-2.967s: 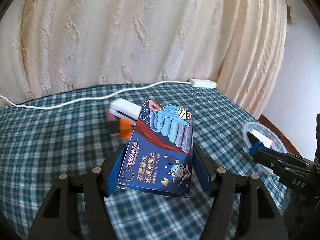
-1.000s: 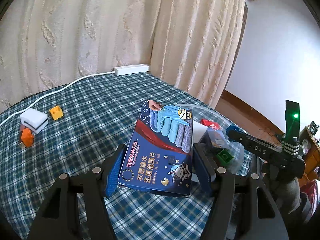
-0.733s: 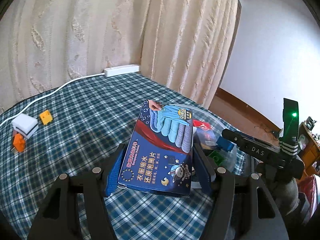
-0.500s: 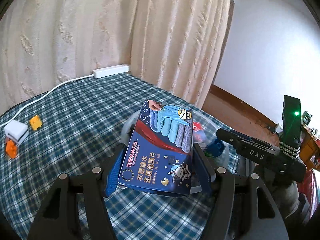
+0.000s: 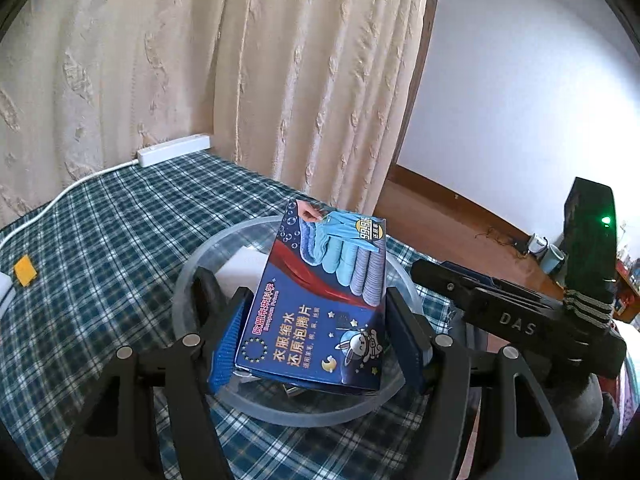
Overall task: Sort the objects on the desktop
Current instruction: 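Lower the glove box and blue block into the bowl and open both grippers, then withdraw both grippers and move the left toward the dark red cylinder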
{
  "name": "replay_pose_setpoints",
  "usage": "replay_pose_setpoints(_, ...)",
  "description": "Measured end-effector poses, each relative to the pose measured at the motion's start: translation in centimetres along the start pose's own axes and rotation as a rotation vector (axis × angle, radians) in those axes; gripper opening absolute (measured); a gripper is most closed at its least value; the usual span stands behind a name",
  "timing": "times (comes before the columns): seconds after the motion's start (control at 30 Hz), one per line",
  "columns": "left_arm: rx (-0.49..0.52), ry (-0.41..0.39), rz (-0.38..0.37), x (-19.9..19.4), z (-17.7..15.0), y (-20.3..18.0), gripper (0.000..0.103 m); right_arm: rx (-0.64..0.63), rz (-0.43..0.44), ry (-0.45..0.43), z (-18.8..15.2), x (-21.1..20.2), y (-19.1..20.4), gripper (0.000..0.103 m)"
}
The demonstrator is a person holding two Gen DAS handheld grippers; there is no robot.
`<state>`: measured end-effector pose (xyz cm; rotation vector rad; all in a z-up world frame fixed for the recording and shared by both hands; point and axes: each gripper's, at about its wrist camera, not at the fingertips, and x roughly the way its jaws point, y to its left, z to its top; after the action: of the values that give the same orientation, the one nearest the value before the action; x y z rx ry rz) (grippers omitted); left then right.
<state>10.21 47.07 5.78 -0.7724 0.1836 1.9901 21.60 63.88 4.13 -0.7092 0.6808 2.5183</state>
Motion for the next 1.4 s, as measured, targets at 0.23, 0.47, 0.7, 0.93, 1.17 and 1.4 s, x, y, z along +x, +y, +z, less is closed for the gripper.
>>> replay_pose_setpoints(0.23,-0.044,0.010,-0.053,1.0,-0.2,0.6,0.070,0.011,0.003,0.007,-0.2,0.1,-0.1,0.055)
replay_pose_setpoints(0.47,-0.063,-0.001,-0.045,0.2,-0.2,1.2,0.076,0.010,0.015,0.011,-0.4,0.3,0.4,0.055)
replay_pose_setpoints(0.7,-0.080,-0.028,-0.004,-1.4,0.1,3.0,0.076,-0.018,0.048,0.018,-0.7,0.5,2.1,0.055)
replay_pose_setpoints(0.93,-0.157,-0.044,0.078,-3.0,-0.1,7.0,0.076,-0.057,0.084,0.021,-0.7,0.6,4.7,0.055)
replay_pose_setpoints(1.17,-0.238,-0.048,0.199,-4.8,-1.0,12.0,0.076,-0.110,0.127,0.028,-0.8,1.1,8.1,0.055)
replay_pose_setpoints(1.4,-0.331,-0.065,0.316,-7.6,-2.3,17.9,0.076,-0.176,0.175,0.029,-0.9,1.4,12.4,0.056)
